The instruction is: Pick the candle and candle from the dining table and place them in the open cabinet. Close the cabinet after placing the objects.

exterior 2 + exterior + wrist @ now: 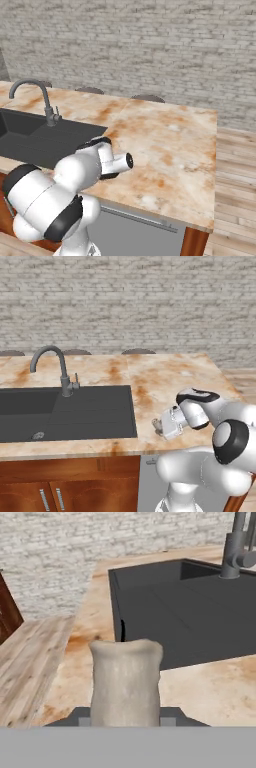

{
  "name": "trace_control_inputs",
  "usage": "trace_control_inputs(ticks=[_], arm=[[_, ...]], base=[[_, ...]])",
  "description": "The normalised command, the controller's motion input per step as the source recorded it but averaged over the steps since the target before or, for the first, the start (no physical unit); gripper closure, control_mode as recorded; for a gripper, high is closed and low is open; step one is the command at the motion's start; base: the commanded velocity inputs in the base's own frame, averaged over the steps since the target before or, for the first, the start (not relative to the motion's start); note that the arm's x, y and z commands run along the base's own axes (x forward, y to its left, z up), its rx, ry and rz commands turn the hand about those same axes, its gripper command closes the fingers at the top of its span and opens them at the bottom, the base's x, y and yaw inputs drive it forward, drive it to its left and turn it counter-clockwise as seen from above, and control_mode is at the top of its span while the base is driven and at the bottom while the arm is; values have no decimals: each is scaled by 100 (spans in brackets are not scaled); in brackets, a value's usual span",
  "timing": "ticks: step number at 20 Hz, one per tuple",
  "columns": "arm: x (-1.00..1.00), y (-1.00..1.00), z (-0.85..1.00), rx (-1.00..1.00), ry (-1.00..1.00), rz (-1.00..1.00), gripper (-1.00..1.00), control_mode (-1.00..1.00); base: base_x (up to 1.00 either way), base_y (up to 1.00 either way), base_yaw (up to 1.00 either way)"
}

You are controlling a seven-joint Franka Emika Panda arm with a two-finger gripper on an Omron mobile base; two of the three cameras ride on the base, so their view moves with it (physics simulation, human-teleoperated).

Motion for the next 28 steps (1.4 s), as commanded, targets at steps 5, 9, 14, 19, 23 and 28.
trace_control_inputs(ticks=[5, 9, 14, 19, 23, 28], arm=[[-30, -17, 63, 18, -6, 0, 100, -100], [-22, -13, 72, 15, -4, 0, 100, -100], [-18, -11, 72, 15, 0, 0, 100, -100], [-19, -11, 65, 14, 0, 0, 100, -100], [-18, -12, 57, 14, 0, 0, 100, -100], [-20, -18, 49, 12, 0, 0, 100, -100]], base=[[0, 0, 0], [0, 0, 0], [0, 0, 0], [0, 0, 0], [0, 0, 0], [0, 0, 0]])
